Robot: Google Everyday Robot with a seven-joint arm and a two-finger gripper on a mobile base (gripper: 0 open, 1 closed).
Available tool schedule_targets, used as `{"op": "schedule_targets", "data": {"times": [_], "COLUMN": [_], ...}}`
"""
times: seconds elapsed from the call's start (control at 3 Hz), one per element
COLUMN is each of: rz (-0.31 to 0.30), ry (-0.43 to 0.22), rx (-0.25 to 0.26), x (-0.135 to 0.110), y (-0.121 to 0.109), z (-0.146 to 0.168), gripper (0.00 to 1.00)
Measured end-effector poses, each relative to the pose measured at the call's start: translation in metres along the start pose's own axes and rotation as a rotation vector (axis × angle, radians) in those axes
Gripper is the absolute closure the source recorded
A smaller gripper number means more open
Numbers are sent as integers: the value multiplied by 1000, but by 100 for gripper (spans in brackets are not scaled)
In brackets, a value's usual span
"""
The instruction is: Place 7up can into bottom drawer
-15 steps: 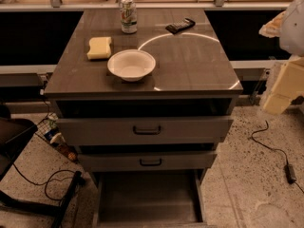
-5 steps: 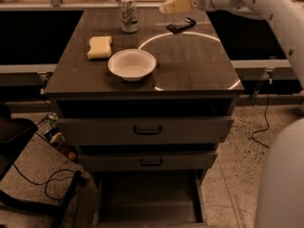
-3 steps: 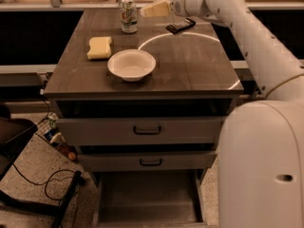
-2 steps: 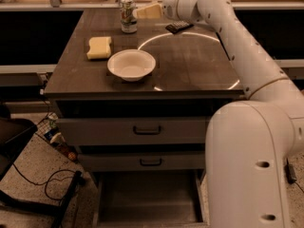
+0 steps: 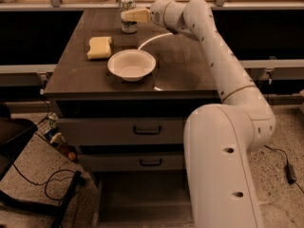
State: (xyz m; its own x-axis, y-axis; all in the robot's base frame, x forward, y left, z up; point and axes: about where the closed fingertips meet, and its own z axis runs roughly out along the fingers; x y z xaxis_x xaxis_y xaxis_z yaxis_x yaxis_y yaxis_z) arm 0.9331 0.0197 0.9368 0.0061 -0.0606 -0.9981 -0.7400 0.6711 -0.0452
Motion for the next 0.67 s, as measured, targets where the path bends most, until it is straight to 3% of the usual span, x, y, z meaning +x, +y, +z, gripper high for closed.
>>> {"op": "schedule_targets", "data": {"times": [0.67], "rz": [-18], "ry": [33], "rx": [34], "x": [16], "y": [-3], "z": [26], "gripper": [0]}}
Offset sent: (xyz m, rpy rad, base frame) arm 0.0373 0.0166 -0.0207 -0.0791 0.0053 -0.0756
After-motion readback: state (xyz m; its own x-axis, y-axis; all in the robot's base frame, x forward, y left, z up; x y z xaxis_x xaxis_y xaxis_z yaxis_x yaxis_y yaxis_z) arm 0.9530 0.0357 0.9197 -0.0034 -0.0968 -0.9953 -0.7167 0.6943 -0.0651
